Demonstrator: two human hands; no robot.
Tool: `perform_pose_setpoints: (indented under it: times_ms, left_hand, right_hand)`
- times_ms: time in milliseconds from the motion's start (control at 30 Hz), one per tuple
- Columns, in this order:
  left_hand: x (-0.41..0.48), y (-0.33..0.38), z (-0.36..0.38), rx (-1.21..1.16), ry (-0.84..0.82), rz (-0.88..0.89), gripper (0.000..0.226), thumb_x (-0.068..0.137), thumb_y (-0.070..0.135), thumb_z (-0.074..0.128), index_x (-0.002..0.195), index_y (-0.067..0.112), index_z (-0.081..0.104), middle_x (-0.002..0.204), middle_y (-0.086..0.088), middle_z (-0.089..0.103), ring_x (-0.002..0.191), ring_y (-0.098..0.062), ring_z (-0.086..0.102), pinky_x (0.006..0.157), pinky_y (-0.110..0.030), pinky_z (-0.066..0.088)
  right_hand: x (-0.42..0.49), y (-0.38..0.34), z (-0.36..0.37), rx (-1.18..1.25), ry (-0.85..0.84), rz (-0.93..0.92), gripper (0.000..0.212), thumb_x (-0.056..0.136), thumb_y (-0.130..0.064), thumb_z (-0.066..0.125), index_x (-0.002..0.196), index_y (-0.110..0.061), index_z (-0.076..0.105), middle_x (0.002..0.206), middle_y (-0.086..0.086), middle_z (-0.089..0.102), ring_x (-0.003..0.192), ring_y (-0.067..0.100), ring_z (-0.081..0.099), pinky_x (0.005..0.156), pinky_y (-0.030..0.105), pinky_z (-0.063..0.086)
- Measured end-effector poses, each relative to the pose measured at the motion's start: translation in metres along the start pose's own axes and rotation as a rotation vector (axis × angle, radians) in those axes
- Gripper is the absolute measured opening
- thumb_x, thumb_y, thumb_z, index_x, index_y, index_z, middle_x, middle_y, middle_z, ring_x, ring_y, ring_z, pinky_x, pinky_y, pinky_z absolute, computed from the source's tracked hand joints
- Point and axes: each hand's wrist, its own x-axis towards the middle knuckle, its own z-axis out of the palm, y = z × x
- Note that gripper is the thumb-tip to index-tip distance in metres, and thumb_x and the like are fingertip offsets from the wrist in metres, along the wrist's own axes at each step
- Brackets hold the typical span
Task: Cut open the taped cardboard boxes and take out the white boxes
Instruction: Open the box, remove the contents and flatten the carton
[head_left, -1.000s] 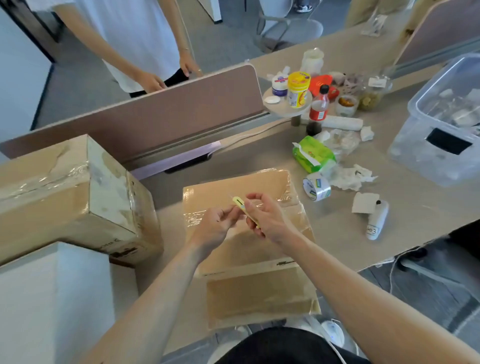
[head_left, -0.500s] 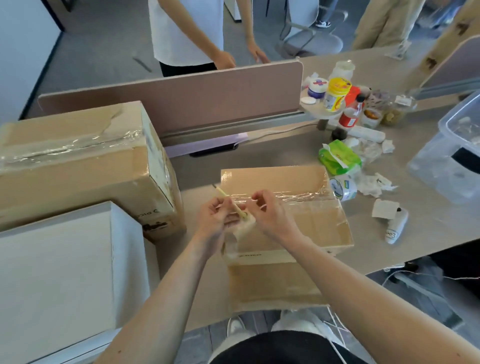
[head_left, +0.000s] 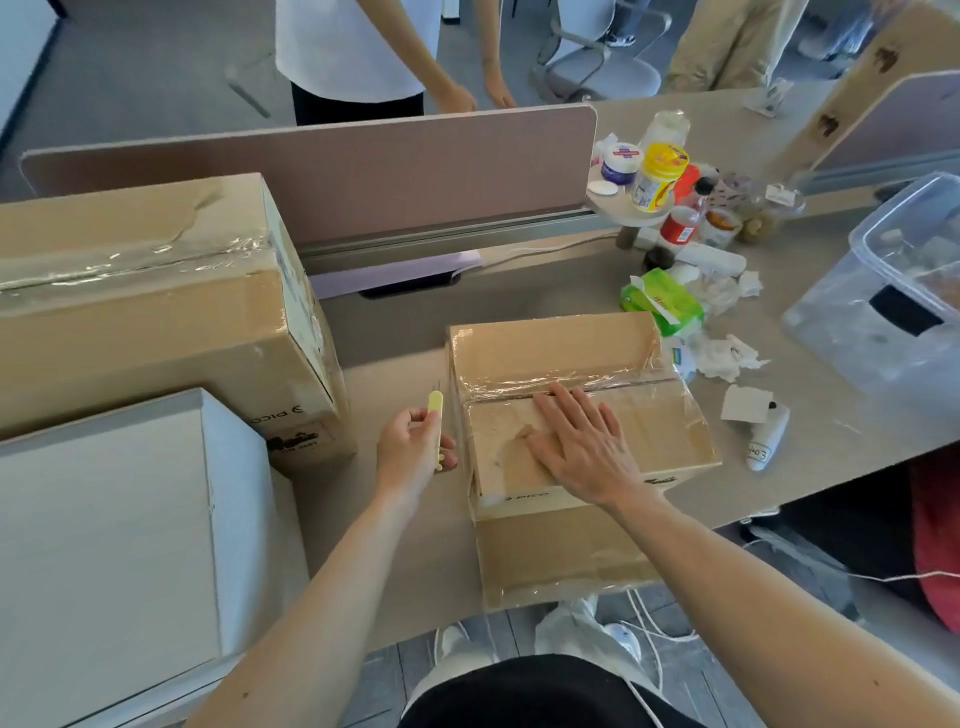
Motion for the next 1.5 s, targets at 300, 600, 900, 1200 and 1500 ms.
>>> perform_pose_setpoints:
  times_ms: [300,600,900,1200,1500]
  left_hand:
    - [0.004,-0.003,0.008,0.148,-0.015,0.075,0.025,0.101,0.031,0.055,0.1,0.007,0.062,0.064,-0.005,0.06,0.042,-0.014,0.053,0.054,-0.035,0.057]
    - [0.016,0.004,0.013,0.213,-0.014,0.098,0.02,0.1,0.029,0.055,0.094,0.011,0.063,0.061,-0.003,0.055,0.047,-0.015,0.048,0.043,-0.028,0.046]
    - [0.023,0.002,0.005,0.3,-0.085,0.133,0.025,0.101,0.023,0.055,0.084,0.011,0.07,0.049,0.001,0.048,0.041,-0.015,0.039,0.038,-0.025,0.036]
    - [0.027,-0.001,0.002,0.381,-0.107,0.158,0.033,0.101,0.023,0.053,0.08,0.007,0.074,0.043,0.004,0.048,0.031,-0.017,0.037,0.04,-0.022,0.033]
    - [0.022,-0.005,-0.001,0.379,-0.116,0.167,0.044,0.1,0.021,0.054,0.071,-0.011,0.062,0.044,-0.004,0.047,0.031,-0.02,0.037,0.04,-0.021,0.031]
  right_hand:
    - [0.009,0.018,-0.001,-0.025,0.087,-0.103,0.067,0.096,-0.059,0.017,0.152,-0.027,0.032,0.161,-0.004,0.023,0.149,0.02,0.017,0.12,0.038,0.013]
    - [0.01,0.02,0.003,0.0,0.078,-0.108,0.068,0.095,-0.057,0.011,0.155,-0.027,0.027,0.164,-0.007,0.014,0.152,0.015,0.007,0.123,0.038,0.007]
    - [0.011,0.016,0.006,-0.02,0.086,-0.086,0.065,0.097,-0.055,0.011,0.154,-0.028,0.029,0.164,-0.006,0.016,0.151,0.016,0.008,0.123,0.039,0.008]
    - [0.012,0.015,0.009,-0.021,0.114,-0.073,0.062,0.097,-0.051,0.015,0.151,-0.028,0.035,0.162,-0.004,0.023,0.151,0.017,0.015,0.122,0.04,0.013]
    - [0.013,0.016,0.011,-0.032,0.106,-0.075,0.059,0.098,-0.048,0.019,0.151,-0.029,0.036,0.162,-0.004,0.024,0.15,0.017,0.016,0.122,0.041,0.013]
